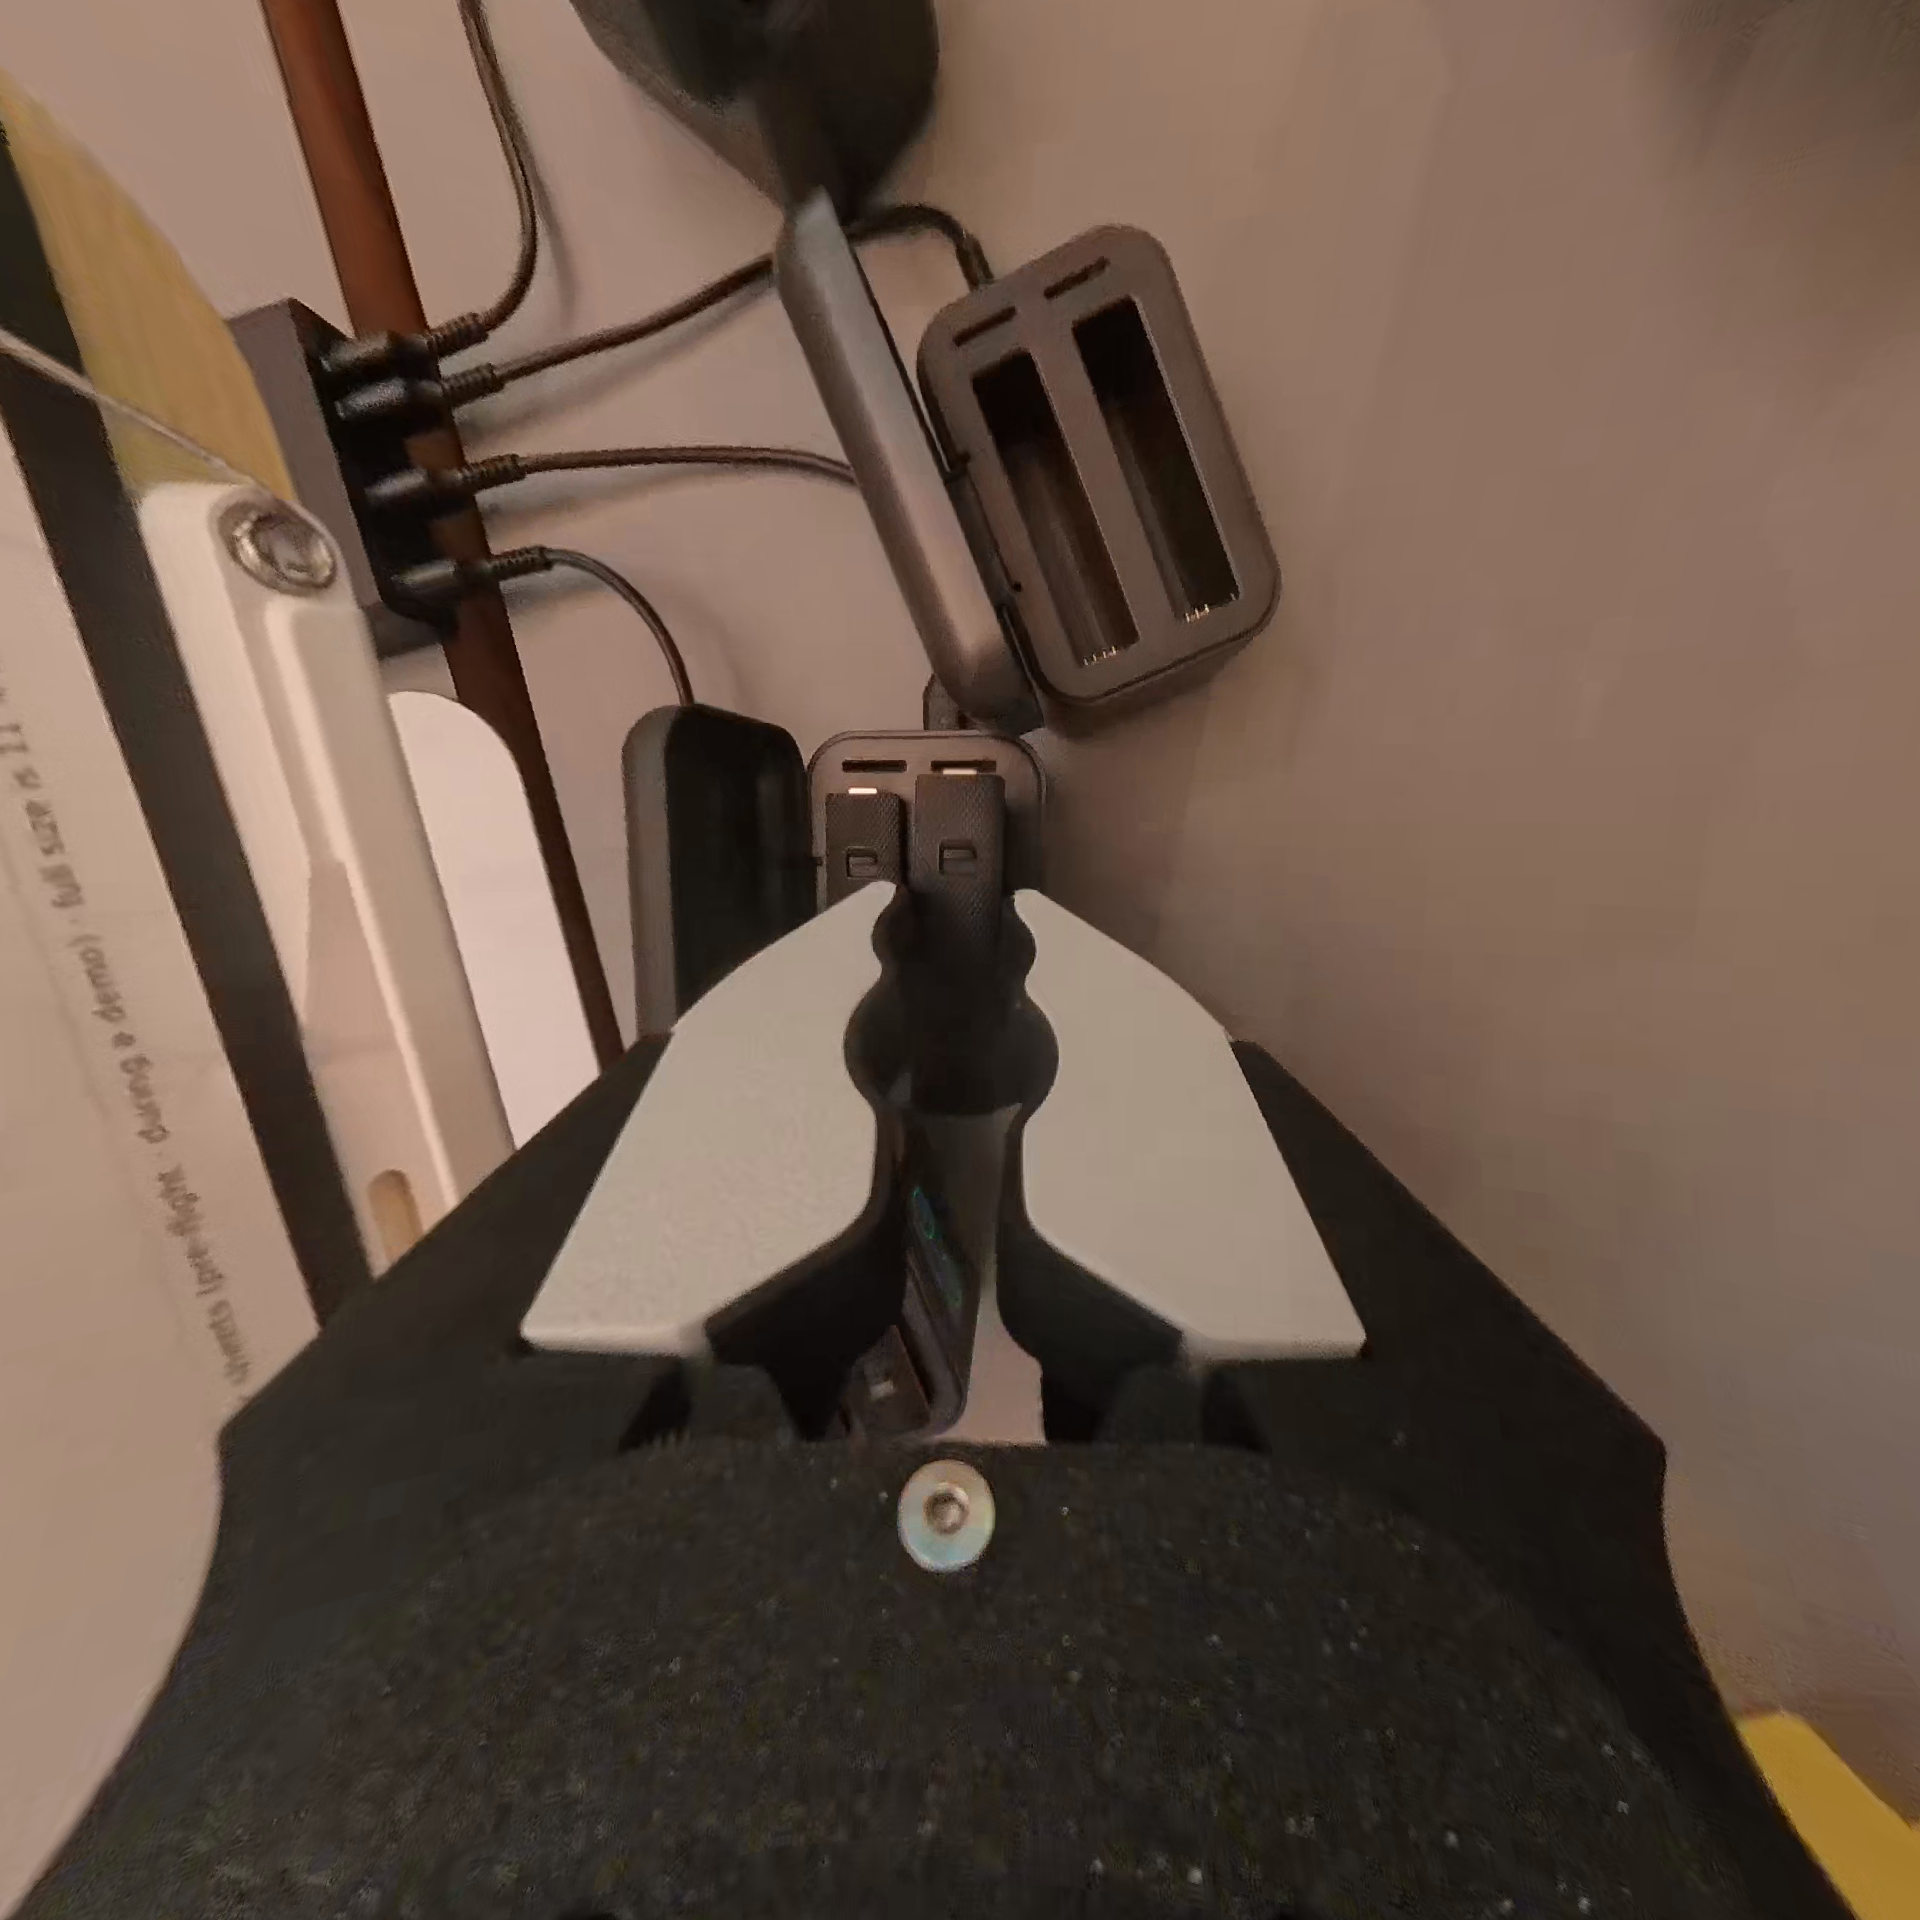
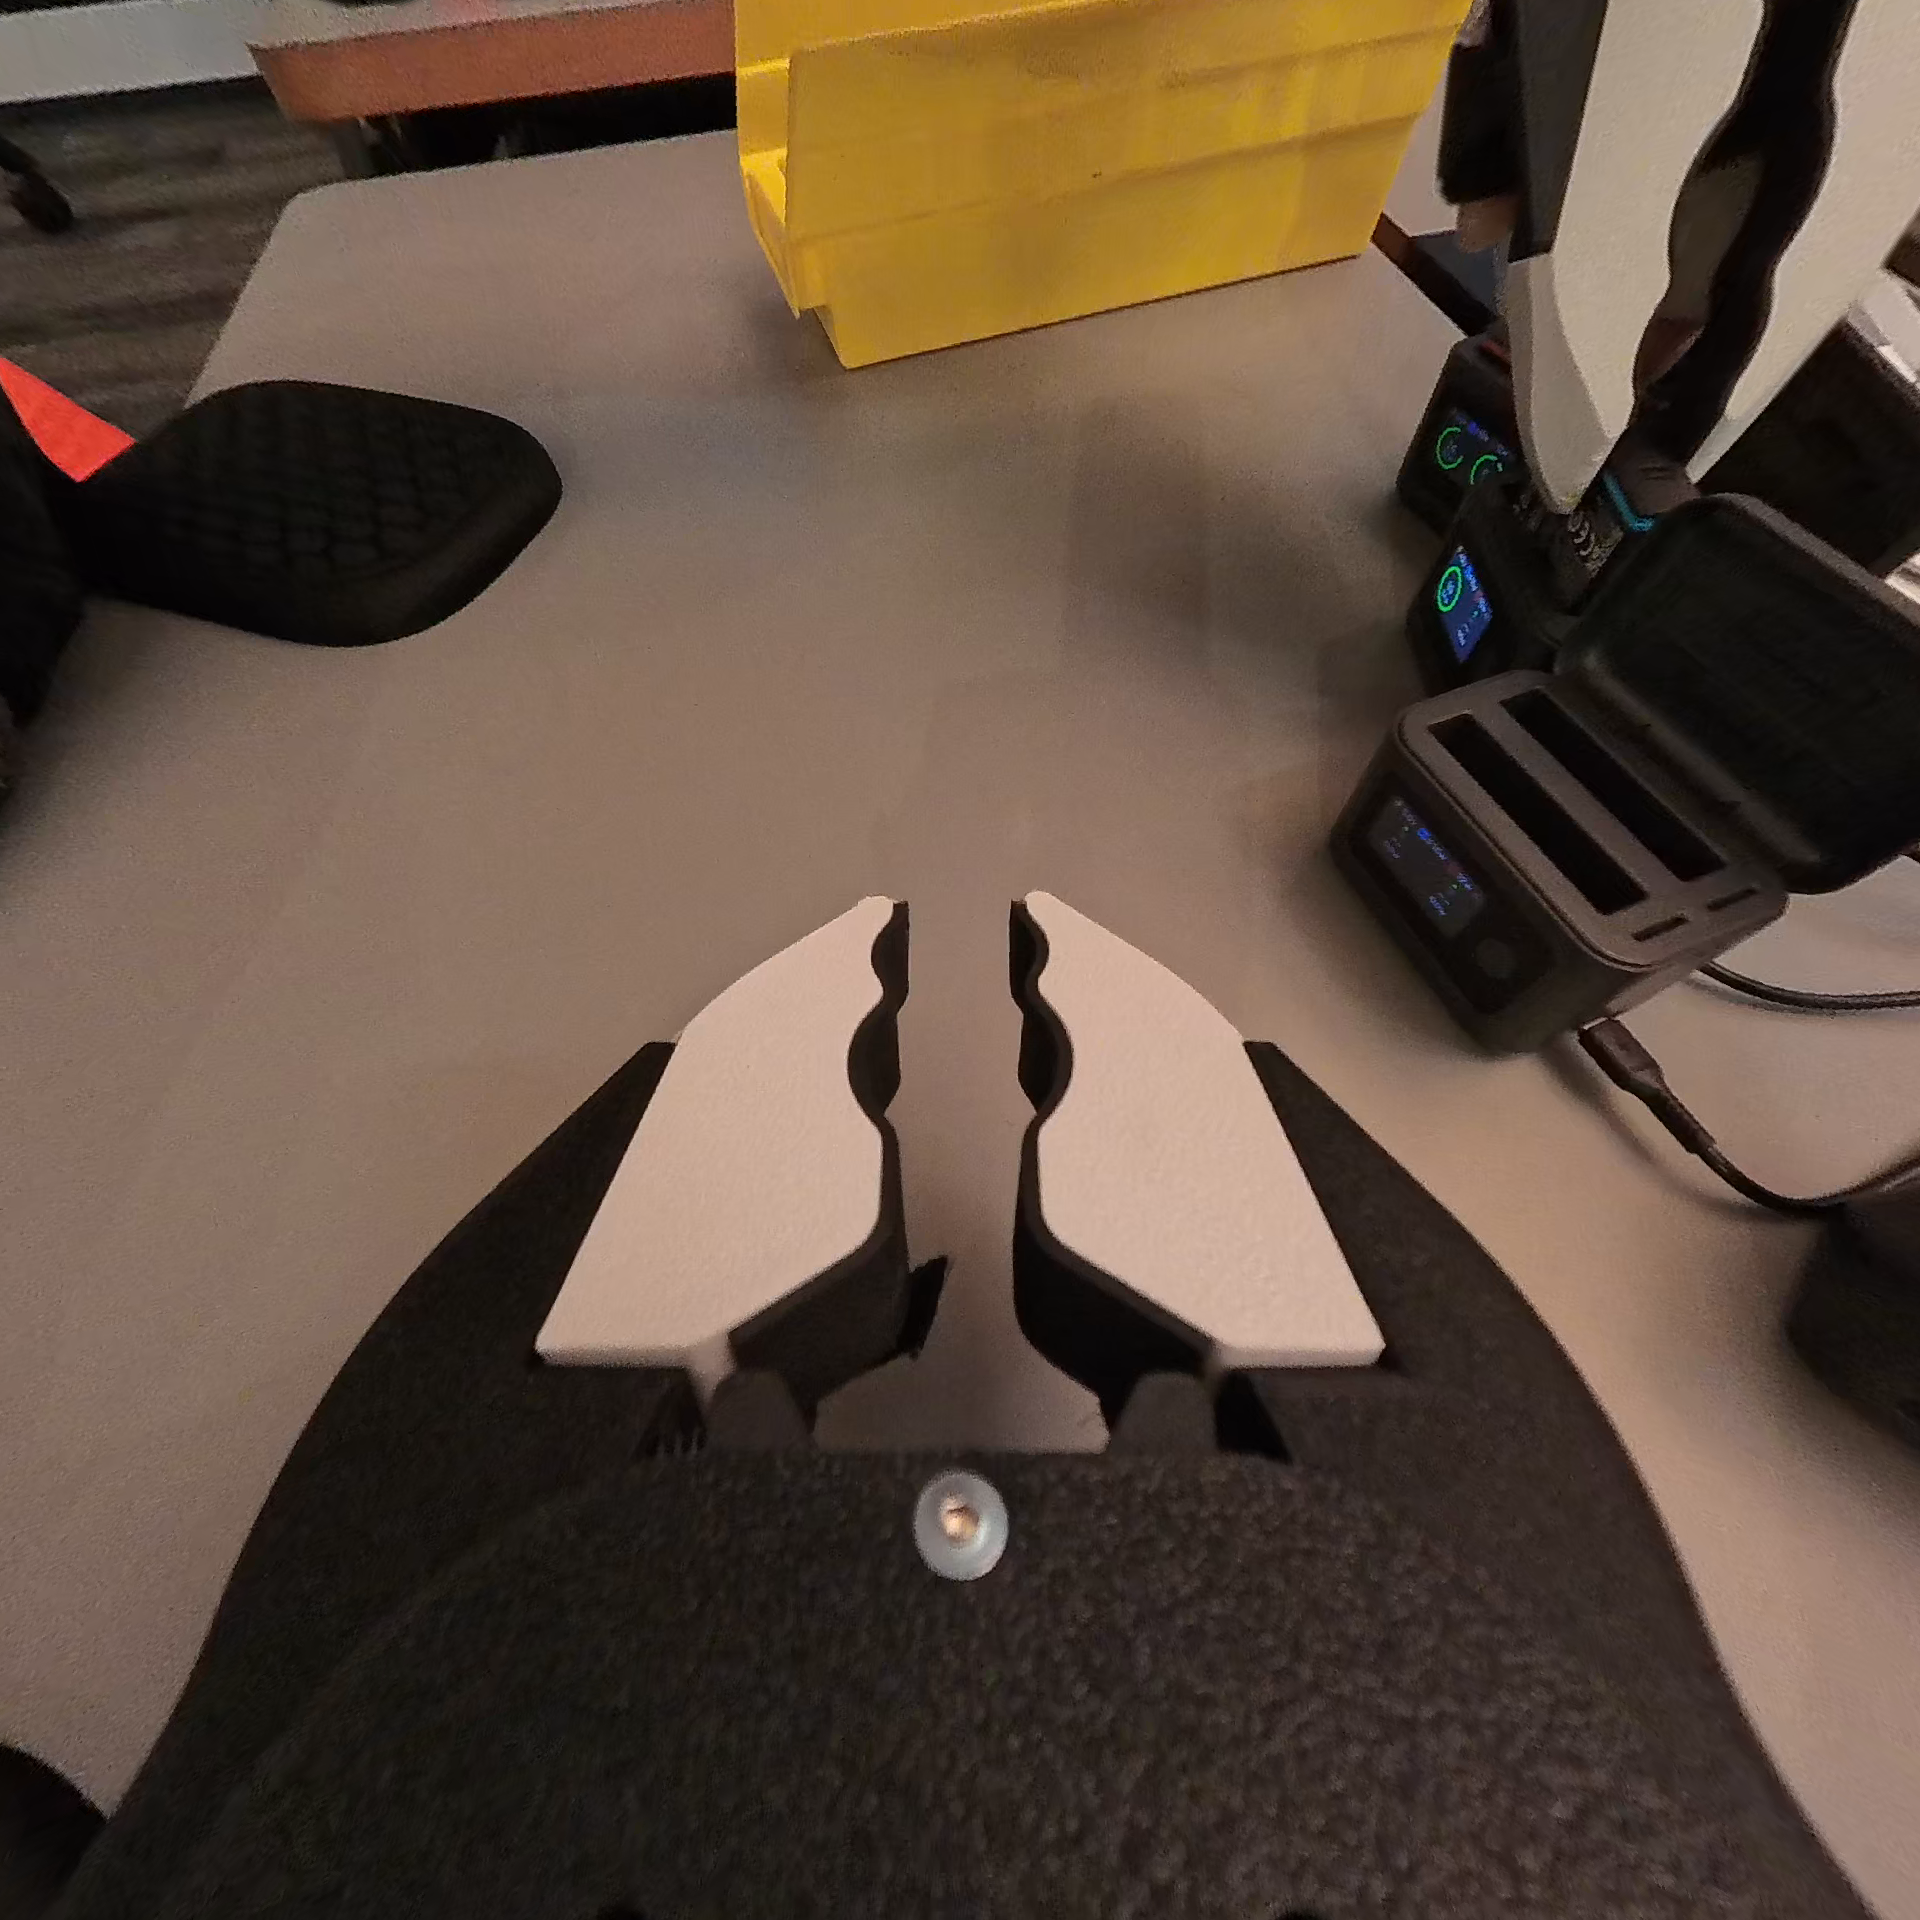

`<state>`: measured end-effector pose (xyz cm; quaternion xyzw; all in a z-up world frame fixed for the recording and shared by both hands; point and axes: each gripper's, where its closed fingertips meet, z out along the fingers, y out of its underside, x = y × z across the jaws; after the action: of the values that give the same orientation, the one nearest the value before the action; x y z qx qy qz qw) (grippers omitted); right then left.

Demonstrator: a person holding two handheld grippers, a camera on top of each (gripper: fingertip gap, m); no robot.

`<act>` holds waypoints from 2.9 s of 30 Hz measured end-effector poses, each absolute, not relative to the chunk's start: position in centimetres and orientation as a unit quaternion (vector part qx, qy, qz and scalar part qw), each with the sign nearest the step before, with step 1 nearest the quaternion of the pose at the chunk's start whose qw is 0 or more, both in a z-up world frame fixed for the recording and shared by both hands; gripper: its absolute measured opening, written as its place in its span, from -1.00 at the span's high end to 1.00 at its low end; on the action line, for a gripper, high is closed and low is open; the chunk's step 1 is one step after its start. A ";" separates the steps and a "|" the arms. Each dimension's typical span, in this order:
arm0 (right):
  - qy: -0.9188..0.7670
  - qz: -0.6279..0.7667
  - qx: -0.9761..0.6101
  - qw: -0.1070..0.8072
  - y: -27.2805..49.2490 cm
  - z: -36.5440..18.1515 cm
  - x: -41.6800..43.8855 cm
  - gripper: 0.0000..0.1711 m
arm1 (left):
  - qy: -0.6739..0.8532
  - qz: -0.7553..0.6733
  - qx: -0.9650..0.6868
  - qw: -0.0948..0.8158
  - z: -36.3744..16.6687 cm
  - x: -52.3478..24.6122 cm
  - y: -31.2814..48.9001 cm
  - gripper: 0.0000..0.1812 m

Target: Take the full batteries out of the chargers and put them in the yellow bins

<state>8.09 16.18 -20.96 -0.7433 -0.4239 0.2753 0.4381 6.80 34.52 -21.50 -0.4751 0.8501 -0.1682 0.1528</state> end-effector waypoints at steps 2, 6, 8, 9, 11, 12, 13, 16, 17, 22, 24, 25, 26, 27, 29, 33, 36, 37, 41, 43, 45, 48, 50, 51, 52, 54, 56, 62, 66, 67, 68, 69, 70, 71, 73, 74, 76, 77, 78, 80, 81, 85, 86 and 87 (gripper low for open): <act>-0.423 0.276 -0.744 0.438 16.2 -21.0 8.1 0.79 | 0.838 -0.197 -0.480 0.169 -21.6 6.8 34.6 0.82; -0.423 0.278 -0.745 0.434 16.2 -21.2 8.1 0.79 | 0.828 -0.220 -0.478 0.195 -21.9 6.5 34.7 0.82; -0.423 0.279 -0.746 0.431 16.1 -21.4 8.1 0.79 | 0.827 -0.222 -0.476 0.202 -22.0 6.6 34.6 0.82; -0.423 0.279 -0.747 0.430 16.1 -21.5 8.1 0.79 | 0.830 -0.216 -0.473 0.203 -22.1 6.6 34.6 0.82; -0.424 0.279 -0.748 0.428 16.1 -21.6 8.1 0.79 | 0.835 -0.197 -0.474 0.197 -22.4 6.6 34.6 0.83; -0.424 0.279 -0.748 0.427 16.1 -21.6 8.1 0.79 | 0.840 -0.185 -0.471 0.194 -22.6 6.7 34.6 0.83; -0.424 0.279 -0.748 0.427 16.1 -21.6 8.1 0.79 | 0.845 -0.176 -0.466 0.195 -22.6 6.7 34.6 0.83; -0.425 0.279 -0.747 0.428 16.0 -21.5 8.1 0.79 | 0.852 -0.154 -0.463 0.190 -22.6 6.6 34.7 0.82; -0.425 0.279 -0.747 0.428 16.0 -21.5 8.1 0.79 | 0.853 -0.146 -0.465 0.186 -22.6 6.5 34.7 0.82; -0.427 0.280 -0.746 0.427 15.9 -21.5 8.1 0.79 | 0.853 -0.127 -0.463 0.203 -20.7 6.2 34.3 0.76; -0.428 0.279 -0.747 0.426 15.8 -21.5 8.0 0.79 | 0.854 -0.112 -0.461 0.213 -20.1 6.2 34.1 0.78; -0.429 0.279 -0.747 0.425 15.8 -21.5 8.0 0.79 | 0.854 -0.103 -0.461 0.218 -20.0 6.2 34.0 0.80; -0.429 0.279 -0.746 0.425 15.8 -21.5 8.0 0.79 | 0.853 -0.095 -0.461 0.223 -20.1 6.2 34.0 0.81; -0.429 0.279 -0.746 0.425 15.8 -21.5 8.0 0.79 | 0.850 -0.081 -0.465 0.233 -20.2 6.3 34.2 0.87; -0.430 0.279 -0.746 0.425 15.7 -21.5 7.9 0.79 | 0.843 -0.061 -0.474 0.247 -20.6 6.5 34.8 0.94; -0.432 0.277 -0.745 0.426 15.7 -21.4 7.9 0.79 | 0.834 -0.049 -0.497 0.234 -21.7 6.6 35.4 1.00; -0.432 0.277 -0.744 0.428 15.7 -21.3 7.9 0.79 | 0.837 -0.044 -0.496 0.226 -22.1 6.4 35.4 1.00; -0.432 0.278 -0.744 0.428 15.7 -21.3 7.9 0.79 | 0.836 -0.047 -0.499 0.223 -22.1 6.3 35.4 1.00; -0.433 0.278 -0.745 0.424 15.7 -21.6 7.8 0.79 | 0.833 -0.045 -0.507 0.216 -22.2 6.3 35.4 0.99; -0.434 0.280 -0.745 0.422 15.7 -21.7 7.7 0.79 | 0.842 -0.027 -0.496 0.211 -22.2 6.2 35.4 0.99; -0.434 0.280 -0.746 0.421 15.7 -21.8 7.7 0.79 | 0.849 -0.009 -0.488 0.203 -22.2 6.2 35.4 0.98; -0.434 0.281 -0.746 0.421 15.8 -21.8 7.6 0.79 | 0.854 0.004 -0.483 0.193 -22.2 6.2 35.4 1.00; -0.434 0.281 -0.746 0.420 15.8 -21.8 7.6 0.79 | 0.857 0.011 -0.481 0.187 -22.3 6.2 35.4 1.00; -0.434 0.281 -0.746 0.420 15.8 -21.9 7.6 0.79 | 0.857 0.015 -0.481 0.184 -22.3 6.1 35.4 1.00; -0.435 0.280 -0.746 0.420 15.8 -21.9 7.6 0.79 | 0.859 0.017 -0.479 0.183 -22.3 6.1 35.4 1.00; -0.435 0.279 -0.746 0.420 15.8 -21.9 7.6 0.79 | 0.859 0.015 -0.478 0.184 -22.3 6.2 35.4 0.99; -0.434 0.280 -0.745 0.423 15.8 -21.7 7.6 0.79 | 0.856 0.011 -0.483 0.187 -22.3 6.2 35.4 0.99; -0.435 0.277 -0.745 0.423 15.8 -21.7 7.6 0.79 | 0.855 0.033 -0.487 0.177 -22.3 6.2 35.4 1.00; -0.431 0.277 -0.744 0.429 15.9 -21.4 7.8 0.79 | 0.866 0.051 -0.462 0.183 -22.2 6.5 35.4 1.00; -0.431 0.277 -0.744 0.429 16.0 -21.4 7.8 0.79 | 0.865 0.044 -0.463 0.186 -22.1 6.7 35.3 1.00; -0.431 0.277 -0.745 0.428 16.0 -21.5 7.8 0.79 | 0.863 0.037 -0.467 0.190 -21.9 6.9 35.2 1.00; -0.431 0.277 -0.745 0.427 16.0 -21.5 7.8 0.79 | 0.861 0.031 -0.470 0.193 -21.8 7.1 35.2 1.00; -0.431 0.277 -0.745 0.427 16.0 -21.6 7.8 0.79 | 0.859 0.028 -0.472 0.196 -21.6 7.2 35.2 1.00; -0.432 0.277 -0.745 0.426 16.0 -21.6 7.8 0.79 | 0.857 0.032 -0.471 0.206 -21.2 7.3 35.4 1.00; -0.431 0.277 -0.746 0.426 16.0 -21.6 7.9 0.79 | 0.853 0.035 -0.467 0.231 -20.1 7.3 35.5 1.00; -0.431 0.277 -0.745 0.426 16.0 -21.6 7.9 0.79 | 0.847 0.035 -0.469 0.247 -19.2 7.1 35.6 1.00; -0.430 0.278 -0.745 0.428 16.0 -21.5 7.9 0.79 | 0.838 0.020 -0.470 0.277 -17.1 6.4 35.0 0.93; -0.430 0.278 -0.744 0.429 16.0 -21.4 7.9 0.79 | 0.830 0.014 -0.474 0.294 -15.9 5.8 34.7 0.91; -0.430 0.278 -0.744 0.430 16.0 -21.4 7.8 0.79 | 0.820 0.007 -0.479 0.313 -14.7 5.0 34.3 0.90; -0.429 0.275 -0.744 0.432 16.0 -21.4 7.8 0.79 | 0.797 -0.007 -0.492 0.349 -12.1 2.9 33.6 0.88; -0.428 0.273 -0.744 0.435 16.1 -21.4 7.8 0.79 | 0.784 -0.016 -0.502 0.364 -10.9 1.6 33.1 0.88; -0.420 0.266 -0.746 0.443 16.4 -21.3 8.0 0.79 | 0.746 -0.019 -0.549 0.376 -7.6 -5.8 31.8 0.77; -0.418 0.266 -0.747 0.444 16.4 -21.3 8.0 0.79 | 0.743 -0.010 -0.559 0.367 -7.4 -8.1 31.7 0.76; -0.416 0.266 -0.748 0.444 16.5 -21.3 8.0 0.79 | 0.740 0.004 -0.573 0.353 -7.5 -10.7 31.8 0.75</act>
<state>8.00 16.46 -21.29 -0.7476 -0.4161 0.2658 0.4442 -10.69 31.77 -7.53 -0.5725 0.7399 0.0045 0.3533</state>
